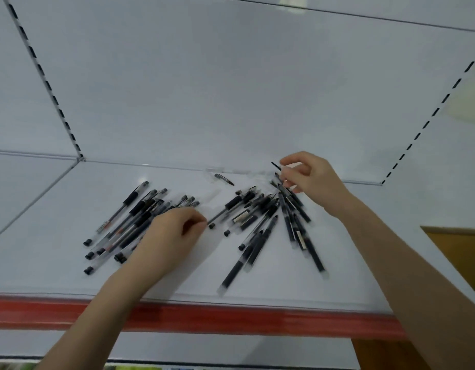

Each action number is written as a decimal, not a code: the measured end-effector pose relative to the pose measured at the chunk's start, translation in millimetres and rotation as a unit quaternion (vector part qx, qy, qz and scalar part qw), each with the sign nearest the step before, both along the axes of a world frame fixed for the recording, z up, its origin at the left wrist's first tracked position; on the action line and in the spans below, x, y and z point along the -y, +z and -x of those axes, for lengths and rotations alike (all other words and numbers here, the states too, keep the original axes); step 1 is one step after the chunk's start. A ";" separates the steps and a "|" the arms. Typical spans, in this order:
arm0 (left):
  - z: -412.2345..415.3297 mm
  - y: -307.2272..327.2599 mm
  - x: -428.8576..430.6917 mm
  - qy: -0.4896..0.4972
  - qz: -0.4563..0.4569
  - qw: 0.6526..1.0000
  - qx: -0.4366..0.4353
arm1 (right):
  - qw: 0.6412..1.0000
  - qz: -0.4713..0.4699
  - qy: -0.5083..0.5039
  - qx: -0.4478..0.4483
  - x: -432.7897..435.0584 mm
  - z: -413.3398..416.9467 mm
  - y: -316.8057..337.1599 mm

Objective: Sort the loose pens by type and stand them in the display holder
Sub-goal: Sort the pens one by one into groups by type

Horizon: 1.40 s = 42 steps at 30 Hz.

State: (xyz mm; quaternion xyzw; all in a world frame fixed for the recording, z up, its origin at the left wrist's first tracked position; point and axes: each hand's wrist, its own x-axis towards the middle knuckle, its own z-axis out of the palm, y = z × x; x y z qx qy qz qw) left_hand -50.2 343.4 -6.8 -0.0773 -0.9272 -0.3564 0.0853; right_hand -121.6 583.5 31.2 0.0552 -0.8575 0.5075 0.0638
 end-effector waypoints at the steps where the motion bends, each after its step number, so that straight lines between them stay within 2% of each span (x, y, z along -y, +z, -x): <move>1: -1.4 2.8 2.1 -0.002 -0.039 0.999 0.017 | 1.000 0.013 0.005 0.000 -0.1 -3.4 1.2; 4: -5.3 10.1 3.9 -0.013 -0.119 0.992 0.031 | 0.999 0.040 0.025 -0.009 1.6 -12.9 9.1; 7: -9.4 18.4 0.4 -0.026 -0.146 0.989 0.009 | 0.997 0.048 0.058 -0.011 4.9 -22.9 20.8; 18: -12.8 23.7 -5.2 -0.050 -0.143 0.988 -0.018 | 0.993 0.076 0.080 -0.044 8.7 -43.8 39.1; 27: -13.7 23.9 -11.3 -0.051 -0.140 0.989 -0.006 | 0.988 0.070 0.138 -0.010 12.5 -49.0 37.4; 33: -15.4 27.3 -21.5 -0.060 -0.154 0.985 -0.047 | 0.978 0.193 0.060 -0.044 25.5 -50.4 26.6; 37: -14.5 26.4 -28.0 -0.036 -0.152 0.985 -0.073 | 0.977 0.192 0.015 -0.090 35.9 -50.8 14.3; 42: -10.2 24.4 -26.4 -0.013 -0.147 0.985 -0.089 | 0.978 0.183 -0.001 -0.100 44.2 -49.7 5.5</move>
